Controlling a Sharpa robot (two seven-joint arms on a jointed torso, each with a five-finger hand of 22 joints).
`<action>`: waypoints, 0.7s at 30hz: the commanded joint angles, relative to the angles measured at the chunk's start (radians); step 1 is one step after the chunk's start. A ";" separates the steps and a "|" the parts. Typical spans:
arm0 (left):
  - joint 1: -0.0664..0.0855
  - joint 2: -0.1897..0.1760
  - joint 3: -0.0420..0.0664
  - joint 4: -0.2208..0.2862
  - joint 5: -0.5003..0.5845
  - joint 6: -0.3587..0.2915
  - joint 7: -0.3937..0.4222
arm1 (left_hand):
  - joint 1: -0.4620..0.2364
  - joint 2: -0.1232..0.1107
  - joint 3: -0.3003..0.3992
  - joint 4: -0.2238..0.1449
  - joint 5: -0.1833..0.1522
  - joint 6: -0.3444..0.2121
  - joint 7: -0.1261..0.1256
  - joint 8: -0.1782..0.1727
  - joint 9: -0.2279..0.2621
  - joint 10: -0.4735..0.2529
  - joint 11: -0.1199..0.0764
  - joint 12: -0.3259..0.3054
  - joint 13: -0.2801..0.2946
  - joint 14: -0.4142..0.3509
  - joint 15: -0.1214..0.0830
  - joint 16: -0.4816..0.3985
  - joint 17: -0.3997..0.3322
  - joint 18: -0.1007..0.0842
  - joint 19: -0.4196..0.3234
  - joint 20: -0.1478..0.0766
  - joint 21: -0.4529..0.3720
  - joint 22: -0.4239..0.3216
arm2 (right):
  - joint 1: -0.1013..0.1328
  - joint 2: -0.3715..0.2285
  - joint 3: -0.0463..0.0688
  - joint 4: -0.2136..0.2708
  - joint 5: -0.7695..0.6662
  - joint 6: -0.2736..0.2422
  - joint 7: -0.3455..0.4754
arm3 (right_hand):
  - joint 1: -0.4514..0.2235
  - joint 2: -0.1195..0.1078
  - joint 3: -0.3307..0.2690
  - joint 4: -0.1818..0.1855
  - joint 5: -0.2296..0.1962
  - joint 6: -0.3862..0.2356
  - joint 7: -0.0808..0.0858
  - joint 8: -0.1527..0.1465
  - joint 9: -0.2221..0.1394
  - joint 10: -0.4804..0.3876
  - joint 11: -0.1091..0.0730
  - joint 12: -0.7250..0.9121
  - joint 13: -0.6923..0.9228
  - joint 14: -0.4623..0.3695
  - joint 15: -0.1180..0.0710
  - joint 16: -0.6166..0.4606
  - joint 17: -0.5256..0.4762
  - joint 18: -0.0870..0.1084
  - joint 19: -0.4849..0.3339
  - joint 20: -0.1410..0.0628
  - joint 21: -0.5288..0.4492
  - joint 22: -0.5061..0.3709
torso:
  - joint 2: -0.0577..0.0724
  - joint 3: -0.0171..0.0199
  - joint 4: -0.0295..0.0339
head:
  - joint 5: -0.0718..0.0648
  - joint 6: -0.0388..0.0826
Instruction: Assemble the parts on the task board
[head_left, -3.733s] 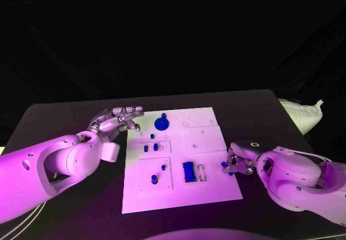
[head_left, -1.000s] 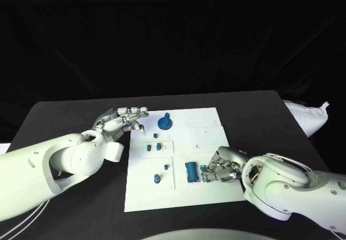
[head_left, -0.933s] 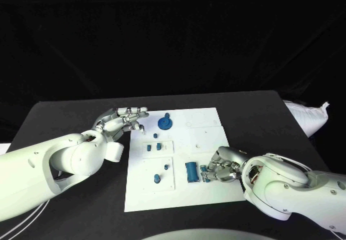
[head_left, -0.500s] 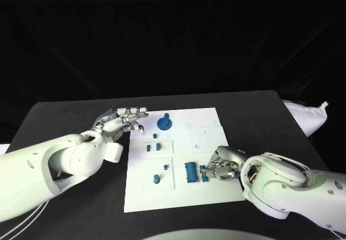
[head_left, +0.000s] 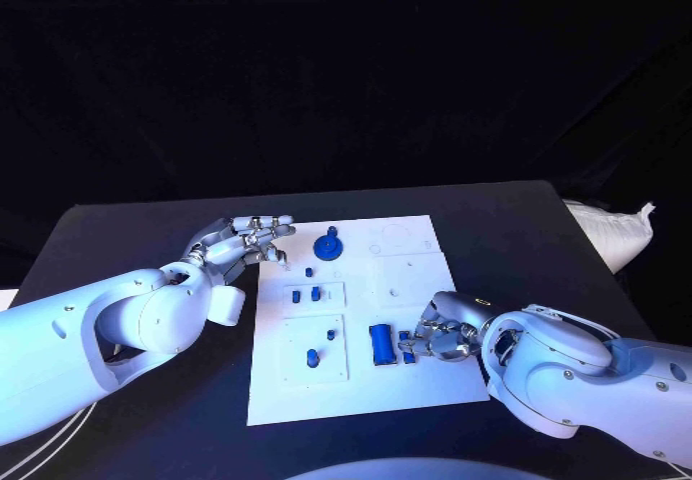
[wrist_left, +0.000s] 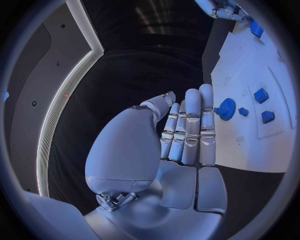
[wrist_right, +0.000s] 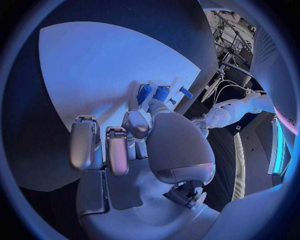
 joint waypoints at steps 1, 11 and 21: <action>0.000 0.000 0.001 0.003 -0.004 0.018 0.004 | 0.001 0.012 -0.002 -0.003 0.004 -0.009 0.000 0.002 -0.001 -0.007 0.002 0.003 -0.001 -0.007 -0.002 0.004 -0.001 0.011 -0.009 0.000 -0.005 -0.001 | -0.001 -0.011 0.000 0.010 -0.032 0.017 -0.035 | 0.016 -0.004 -0.014 0.000 -0.037 0.006 -0.001 0.004 0.002 0.006 -0.001 0.002 0.002 0.087 -0.008 0.003 0.180 -0.007 0.005 -0.002 -0.002 -0.002 | 0.000 0.0008 -0.0009 | 0.000 0.001; 0.000 -0.001 0.001 0.001 -0.004 0.018 0.004 | 0.001 0.012 -0.002 -0.003 0.004 -0.009 0.000 0.002 -0.001 -0.007 0.002 0.003 -0.001 -0.007 -0.002 0.004 -0.001 0.011 -0.009 0.000 -0.005 -0.001 | -0.001 -0.046 0.000 0.028 -0.033 0.044 -0.011 | 0.030 -0.006 -0.065 0.002 -0.150 0.003 0.000 0.005 0.008 0.005 0.000 -0.001 0.005 0.087 -0.006 0.003 0.180 -0.007 0.003 0.000 -0.004 -0.002 | -0.001 0.0005 -0.0004 | -0.001 0.001; 0.000 0.001 0.001 -0.001 -0.004 0.019 0.004 | 0.001 0.012 -0.002 -0.003 0.004 -0.009 0.000 0.002 -0.001 -0.007 0.002 0.003 -0.001 -0.007 -0.002 0.004 -0.001 0.011 -0.009 0.000 -0.005 -0.001 | -0.002 -0.044 0.000 0.003 -0.034 0.070 -0.010 | 0.052 0.006 -0.079 -0.001 -0.176 0.003 0.000 0.006 0.011 0.006 0.000 0.001 0.008 0.087 -0.006 0.003 0.181 -0.007 0.003 0.000 -0.004 -0.002 | 0.001 0.0001 0.0015 | -0.002 0.001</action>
